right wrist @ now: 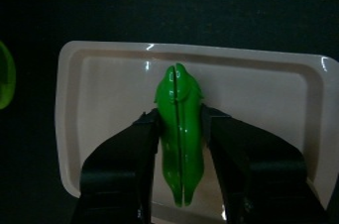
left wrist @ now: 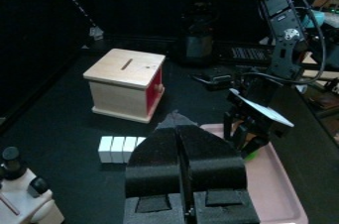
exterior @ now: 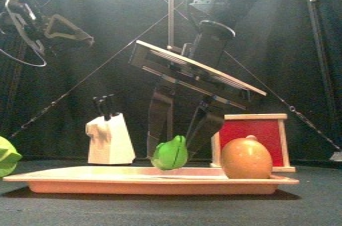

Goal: Put peas right of plate

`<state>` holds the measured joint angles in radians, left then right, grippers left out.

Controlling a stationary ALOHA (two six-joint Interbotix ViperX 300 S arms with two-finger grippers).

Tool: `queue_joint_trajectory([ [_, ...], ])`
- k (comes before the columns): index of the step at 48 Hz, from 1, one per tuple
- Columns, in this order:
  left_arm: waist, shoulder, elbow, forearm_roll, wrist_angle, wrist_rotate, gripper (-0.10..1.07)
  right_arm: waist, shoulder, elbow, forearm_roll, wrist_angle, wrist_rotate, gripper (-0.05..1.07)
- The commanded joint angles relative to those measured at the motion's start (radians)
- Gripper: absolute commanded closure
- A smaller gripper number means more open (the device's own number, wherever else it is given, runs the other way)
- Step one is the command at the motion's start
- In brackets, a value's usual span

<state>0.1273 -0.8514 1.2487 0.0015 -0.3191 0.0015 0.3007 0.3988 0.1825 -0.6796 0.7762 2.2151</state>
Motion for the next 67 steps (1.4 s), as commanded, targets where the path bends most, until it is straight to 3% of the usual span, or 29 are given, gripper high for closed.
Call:
queue_joint_trajectory([
  [1,0.000,0.003,-0.015,0.002,-0.003,0.002,0.99,-0.002,-0.066,-0.009,-0.003,0.000,0.002,0.36],
  [21,0.020,0.002,-0.014,0.002,-0.003,0.002,0.99,0.015,-0.187,0.061,0.005,0.089,0.017,0.37],
  [37,0.026,0.003,-0.014,0.003,-0.003,0.002,0.99,0.066,-0.284,0.150,0.106,0.193,0.021,0.37],
  [54,0.025,0.003,-0.012,0.002,-0.003,0.000,0.99,0.100,-0.339,0.253,0.215,0.198,0.028,0.37],
  [67,0.026,0.003,-0.011,0.002,-0.003,0.000,0.99,0.126,-0.365,0.325,0.229,0.198,0.104,0.37],
])
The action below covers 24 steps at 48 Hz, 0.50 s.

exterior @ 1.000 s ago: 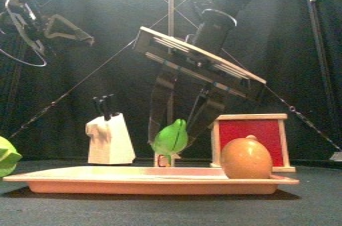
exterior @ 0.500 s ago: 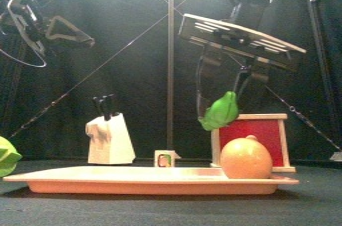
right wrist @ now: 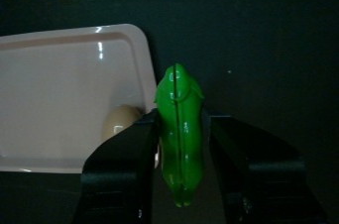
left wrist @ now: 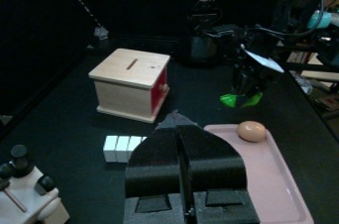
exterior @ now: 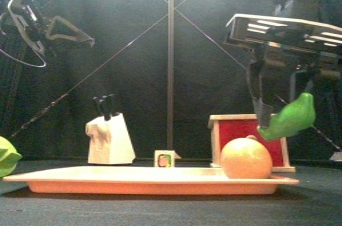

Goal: Put peas right of plate

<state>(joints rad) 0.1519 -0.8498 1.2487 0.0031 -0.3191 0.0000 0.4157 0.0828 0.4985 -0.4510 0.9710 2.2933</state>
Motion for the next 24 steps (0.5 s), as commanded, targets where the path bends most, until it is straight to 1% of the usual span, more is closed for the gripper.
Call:
queue_joint_trajectory([
  [1,0.002,0.000,-0.011,-0.002,-0.003,0.002,0.99,0.012,-0.051,0.015,0.000,0.003,0.031,0.37],
  [8,0.002,0.002,-0.011,-0.002,-0.003,0.002,0.99,0.021,-0.055,0.055,0.014,-0.008,0.052,0.37],
  [24,0.002,0.002,-0.011,-0.002,-0.003,0.002,0.99,0.028,-0.055,0.098,0.017,-0.061,0.066,0.35],
])
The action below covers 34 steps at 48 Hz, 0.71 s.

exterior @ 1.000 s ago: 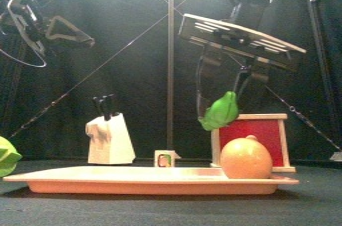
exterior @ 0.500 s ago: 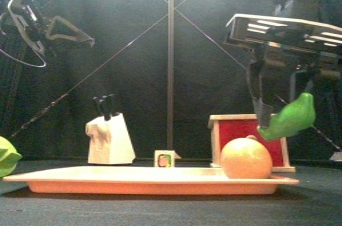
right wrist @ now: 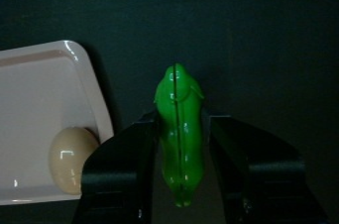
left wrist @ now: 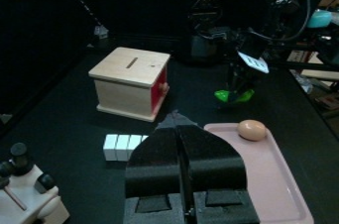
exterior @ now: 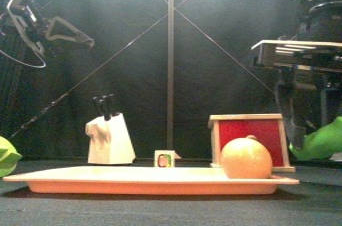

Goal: Put peas right of plate

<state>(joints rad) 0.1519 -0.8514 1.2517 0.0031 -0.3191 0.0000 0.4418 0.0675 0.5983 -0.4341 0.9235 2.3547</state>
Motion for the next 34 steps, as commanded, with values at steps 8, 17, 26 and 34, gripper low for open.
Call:
queue_joint_trajectory([
  [8,0.002,0.003,-0.012,-0.002,-0.003,0.002,0.99,0.002,-0.040,0.011,0.005,-0.029,0.006,0.35],
  [17,0.002,0.003,-0.012,-0.002,-0.003,0.002,0.99,0.002,-0.041,0.014,0.005,-0.031,0.006,0.32],
  [26,0.002,0.003,-0.012,-0.002,-0.003,0.002,0.99,0.002,-0.040,0.014,0.008,-0.029,0.006,0.19],
  [34,0.002,0.003,-0.012,-0.002,-0.003,0.002,0.99,0.002,-0.040,0.014,0.008,-0.031,0.003,0.12],
])
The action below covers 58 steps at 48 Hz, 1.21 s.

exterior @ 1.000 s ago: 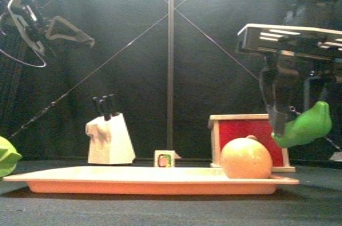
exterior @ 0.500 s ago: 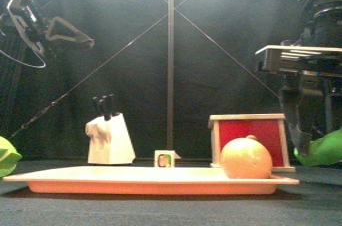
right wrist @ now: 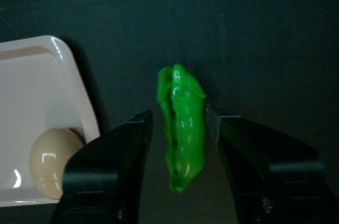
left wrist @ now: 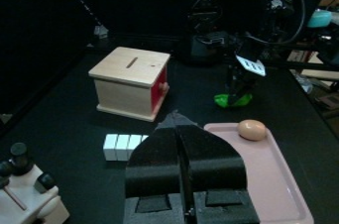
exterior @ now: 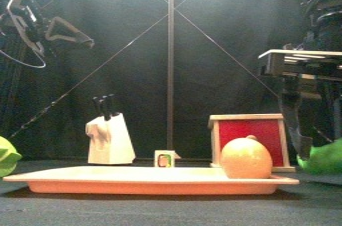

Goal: Put peas right of plate

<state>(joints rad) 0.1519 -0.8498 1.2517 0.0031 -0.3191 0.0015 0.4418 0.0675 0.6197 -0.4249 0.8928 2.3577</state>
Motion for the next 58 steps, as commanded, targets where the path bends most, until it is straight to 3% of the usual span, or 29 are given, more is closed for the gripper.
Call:
queue_joint_trajectory([
  [1,0.002,0.002,-0.012,-0.002,-0.003,0.000,0.99,0.002,-0.040,-0.009,0.000,0.000,0.000,0.12],
  [39,0.002,0.002,-0.012,-0.002,-0.003,0.002,0.99,-0.008,-0.061,-0.008,-0.011,-0.005,-0.032,0.12],
  [58,0.002,0.002,-0.012,-0.002,-0.003,0.000,0.99,-0.017,-0.224,0.023,-0.121,-0.005,-0.043,0.12],
])
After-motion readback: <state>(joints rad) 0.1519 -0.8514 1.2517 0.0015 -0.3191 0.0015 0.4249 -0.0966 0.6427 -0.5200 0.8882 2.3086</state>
